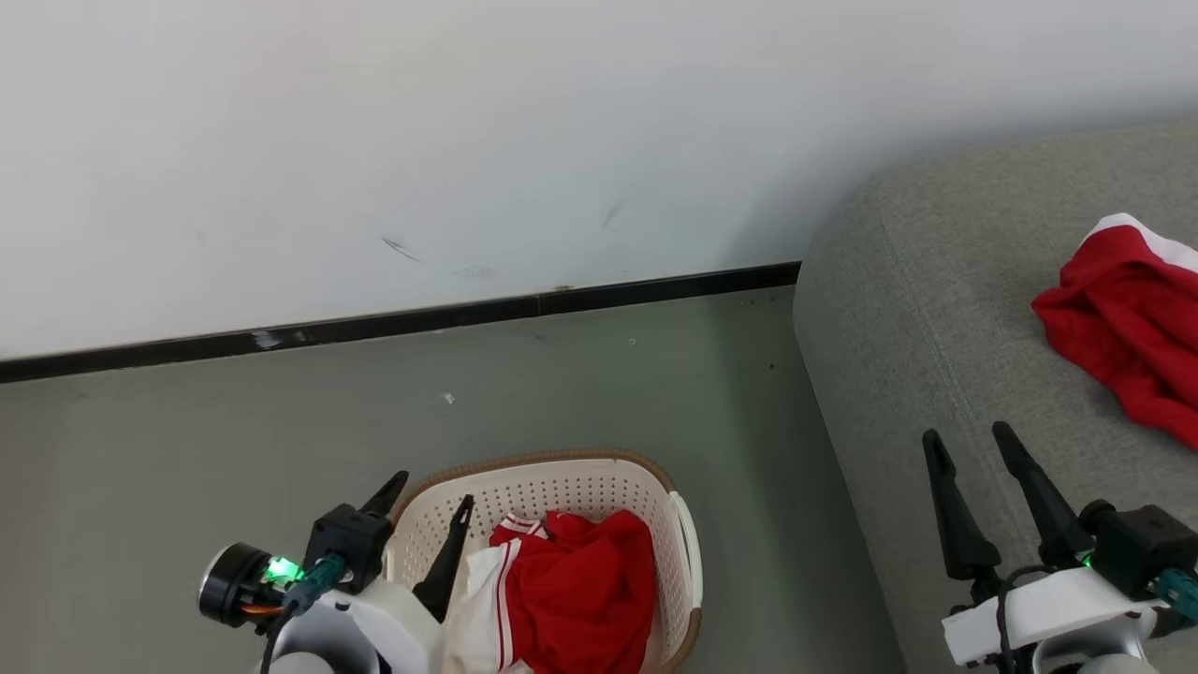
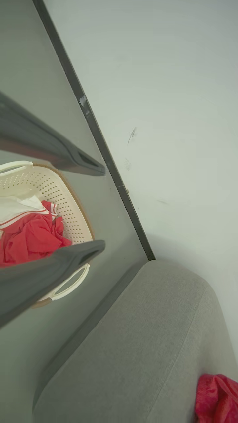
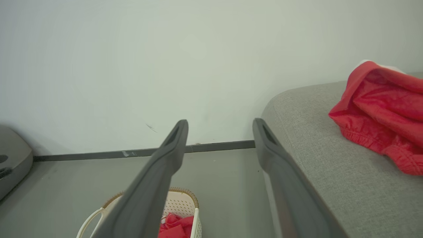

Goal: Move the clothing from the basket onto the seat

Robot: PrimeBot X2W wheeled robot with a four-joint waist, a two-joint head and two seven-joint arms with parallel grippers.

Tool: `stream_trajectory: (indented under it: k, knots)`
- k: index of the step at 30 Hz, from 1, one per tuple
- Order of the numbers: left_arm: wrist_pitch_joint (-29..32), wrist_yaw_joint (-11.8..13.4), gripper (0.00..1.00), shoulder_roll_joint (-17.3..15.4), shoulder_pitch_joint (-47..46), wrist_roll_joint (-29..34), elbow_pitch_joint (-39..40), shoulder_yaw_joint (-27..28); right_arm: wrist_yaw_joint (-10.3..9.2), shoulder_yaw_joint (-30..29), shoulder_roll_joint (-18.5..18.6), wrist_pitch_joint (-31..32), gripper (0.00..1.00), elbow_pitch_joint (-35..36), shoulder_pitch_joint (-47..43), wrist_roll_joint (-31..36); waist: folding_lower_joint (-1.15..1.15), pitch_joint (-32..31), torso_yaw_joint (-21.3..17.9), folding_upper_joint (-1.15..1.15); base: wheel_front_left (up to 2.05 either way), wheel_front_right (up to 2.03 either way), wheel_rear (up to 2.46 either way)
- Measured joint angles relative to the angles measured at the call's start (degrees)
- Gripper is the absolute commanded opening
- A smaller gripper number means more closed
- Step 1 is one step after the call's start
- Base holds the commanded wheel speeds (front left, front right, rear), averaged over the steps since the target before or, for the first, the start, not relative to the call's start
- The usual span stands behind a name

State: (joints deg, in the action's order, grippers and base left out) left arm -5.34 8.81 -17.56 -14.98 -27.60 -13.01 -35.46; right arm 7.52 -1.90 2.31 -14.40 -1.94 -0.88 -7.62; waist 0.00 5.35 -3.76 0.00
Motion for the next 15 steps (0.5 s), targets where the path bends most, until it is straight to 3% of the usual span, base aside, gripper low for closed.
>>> stream_trajectory:
  k: [15]
  knots:
    - [4.30, -4.90, 1.00, 5.55, -7.43, 1.90, -10.70, -5.75, 0.00, -4.25, -0.09, 0.00, 1.00, 6.26, 2.35, 0.63, 0.00, 7.64, -1.96, 0.00, 0.00, 0.00, 0.00]
